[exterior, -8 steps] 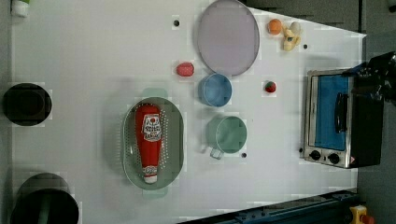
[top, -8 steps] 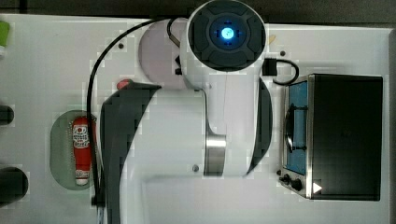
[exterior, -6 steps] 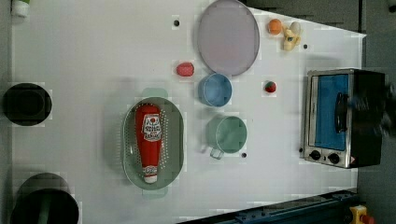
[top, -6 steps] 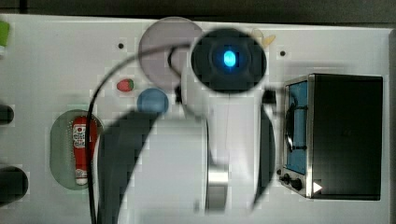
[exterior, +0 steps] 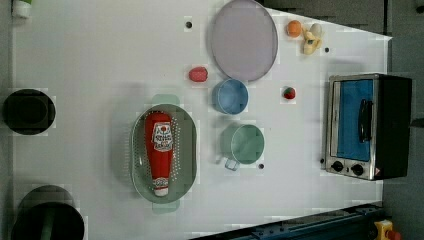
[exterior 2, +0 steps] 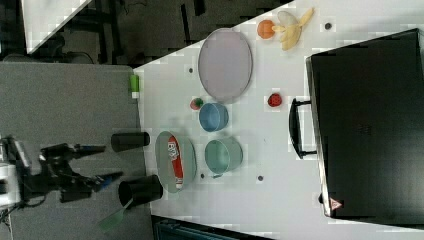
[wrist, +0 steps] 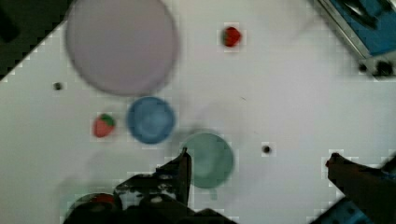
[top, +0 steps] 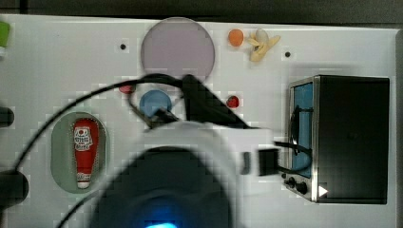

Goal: Pick ketchup from strainer and place it on the table

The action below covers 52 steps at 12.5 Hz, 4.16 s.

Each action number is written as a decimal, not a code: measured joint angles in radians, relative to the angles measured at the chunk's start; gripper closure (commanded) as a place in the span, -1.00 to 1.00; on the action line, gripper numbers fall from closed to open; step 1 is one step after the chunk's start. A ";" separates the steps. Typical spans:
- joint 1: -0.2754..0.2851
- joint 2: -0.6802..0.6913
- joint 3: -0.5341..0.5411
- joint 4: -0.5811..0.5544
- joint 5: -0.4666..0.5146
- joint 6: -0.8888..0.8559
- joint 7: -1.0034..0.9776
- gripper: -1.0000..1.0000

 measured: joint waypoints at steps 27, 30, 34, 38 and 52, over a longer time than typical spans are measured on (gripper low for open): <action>0.107 0.781 0.560 -0.265 -0.300 0.846 0.103 -1.00; 0.107 0.854 0.534 -0.271 -0.409 0.898 0.178 -1.00; 0.143 0.923 0.498 -0.272 -0.490 0.943 0.235 -1.00; 0.175 0.947 0.455 -0.271 -0.505 0.981 0.245 -0.18; 0.054 0.478 0.592 -0.241 -0.090 0.632 0.149 -0.13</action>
